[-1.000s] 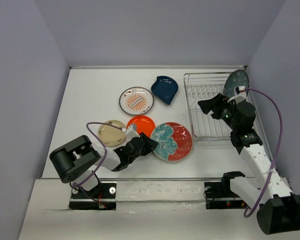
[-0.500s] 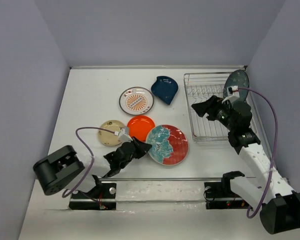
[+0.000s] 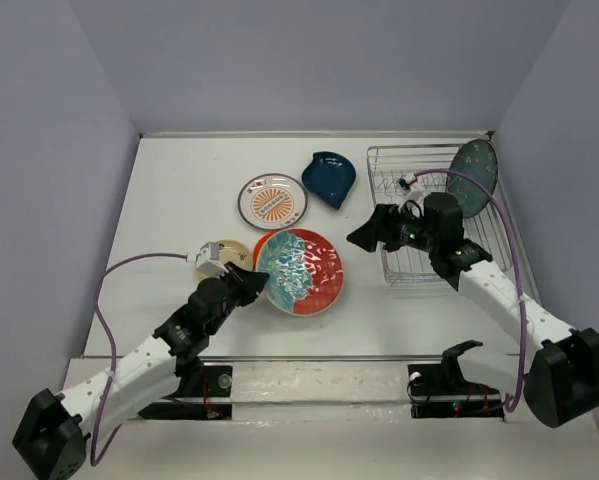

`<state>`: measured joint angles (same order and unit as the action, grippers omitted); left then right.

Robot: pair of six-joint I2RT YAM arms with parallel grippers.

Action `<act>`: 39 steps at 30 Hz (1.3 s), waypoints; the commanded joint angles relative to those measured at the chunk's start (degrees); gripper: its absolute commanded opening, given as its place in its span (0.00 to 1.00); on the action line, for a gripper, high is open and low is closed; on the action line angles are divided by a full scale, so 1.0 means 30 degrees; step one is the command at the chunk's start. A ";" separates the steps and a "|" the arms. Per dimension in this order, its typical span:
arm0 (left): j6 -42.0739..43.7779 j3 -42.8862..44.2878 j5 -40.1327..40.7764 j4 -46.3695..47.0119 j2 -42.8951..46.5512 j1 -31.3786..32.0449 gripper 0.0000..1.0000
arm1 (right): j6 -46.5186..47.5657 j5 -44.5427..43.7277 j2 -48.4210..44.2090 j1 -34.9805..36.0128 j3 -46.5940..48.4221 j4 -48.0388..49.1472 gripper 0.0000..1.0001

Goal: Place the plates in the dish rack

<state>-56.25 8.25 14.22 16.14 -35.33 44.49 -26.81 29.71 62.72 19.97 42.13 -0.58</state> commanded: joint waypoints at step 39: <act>0.2516 0.6329 -0.8694 0.3645 0.1085 -0.2818 0.51 | -0.1816 0.8528 0.1947 0.1284 0.1776 0.3827 0.07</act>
<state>-50.50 19.18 -8.60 14.83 -31.97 35.97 -30.00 53.08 71.61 22.13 45.17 7.11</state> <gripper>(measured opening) 0.431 0.139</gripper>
